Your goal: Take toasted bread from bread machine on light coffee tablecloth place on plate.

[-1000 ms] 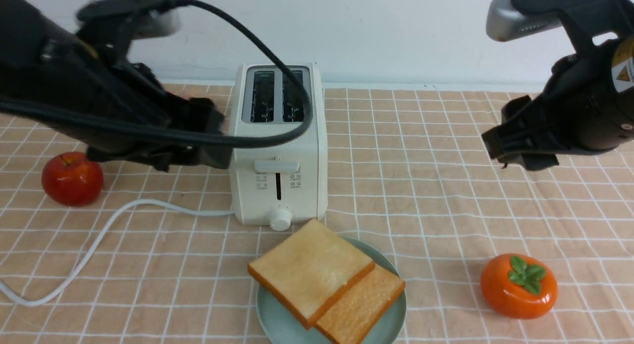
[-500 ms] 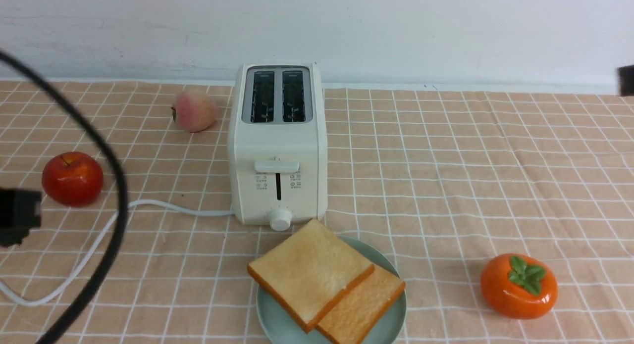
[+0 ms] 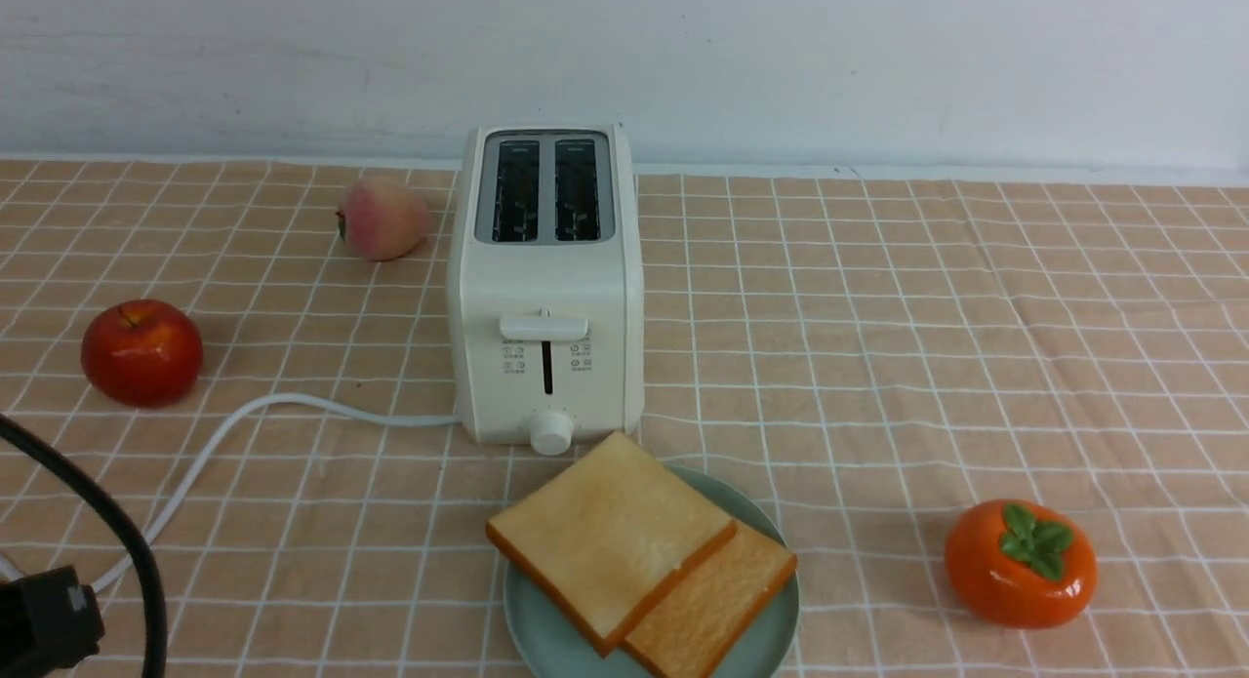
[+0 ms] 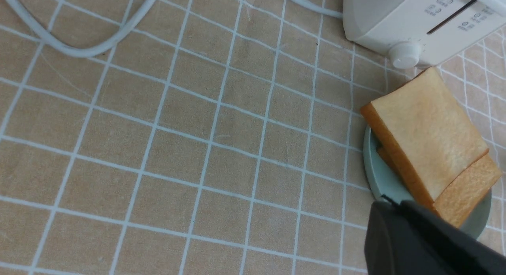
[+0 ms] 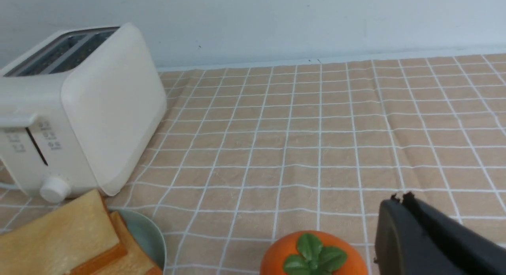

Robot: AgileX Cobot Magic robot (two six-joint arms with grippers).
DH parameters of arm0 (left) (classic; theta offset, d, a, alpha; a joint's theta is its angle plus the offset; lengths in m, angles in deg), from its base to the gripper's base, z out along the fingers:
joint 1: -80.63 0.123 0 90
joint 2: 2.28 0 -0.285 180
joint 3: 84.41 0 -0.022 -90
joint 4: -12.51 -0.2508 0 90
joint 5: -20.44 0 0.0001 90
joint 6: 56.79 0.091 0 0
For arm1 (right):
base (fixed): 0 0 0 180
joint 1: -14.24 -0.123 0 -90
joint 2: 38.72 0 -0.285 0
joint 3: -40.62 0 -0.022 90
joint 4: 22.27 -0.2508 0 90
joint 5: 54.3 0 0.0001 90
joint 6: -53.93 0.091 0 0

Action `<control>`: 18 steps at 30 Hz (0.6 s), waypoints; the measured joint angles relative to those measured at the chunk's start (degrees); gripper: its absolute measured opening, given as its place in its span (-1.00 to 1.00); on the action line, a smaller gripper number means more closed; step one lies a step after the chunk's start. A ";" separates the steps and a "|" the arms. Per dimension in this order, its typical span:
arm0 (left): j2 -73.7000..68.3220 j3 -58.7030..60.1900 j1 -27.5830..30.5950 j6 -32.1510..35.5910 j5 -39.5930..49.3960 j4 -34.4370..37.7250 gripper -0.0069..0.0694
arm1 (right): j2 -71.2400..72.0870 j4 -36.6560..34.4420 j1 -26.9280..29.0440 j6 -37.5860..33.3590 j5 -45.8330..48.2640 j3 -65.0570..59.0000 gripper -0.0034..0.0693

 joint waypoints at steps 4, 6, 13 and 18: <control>0.00 0.00 0.00 -0.05 -0.24 0.07 -0.86 | 0.72 0.11 0.00 0.07 0.05 -0.91 -0.93; 0.00 0.00 0.00 -0.10 -0.24 0.07 -0.86 | 0.75 0.15 0.00 0.07 0.05 -0.91 -0.93; 0.00 0.00 0.00 -0.10 -0.24 0.08 -0.86 | 0.75 0.31 0.00 0.07 0.00 -0.91 -0.92; 0.00 0.00 0.00 -0.16 -0.24 0.13 -0.86 | 0.75 0.44 0.00 0.07 0.00 -0.91 -0.91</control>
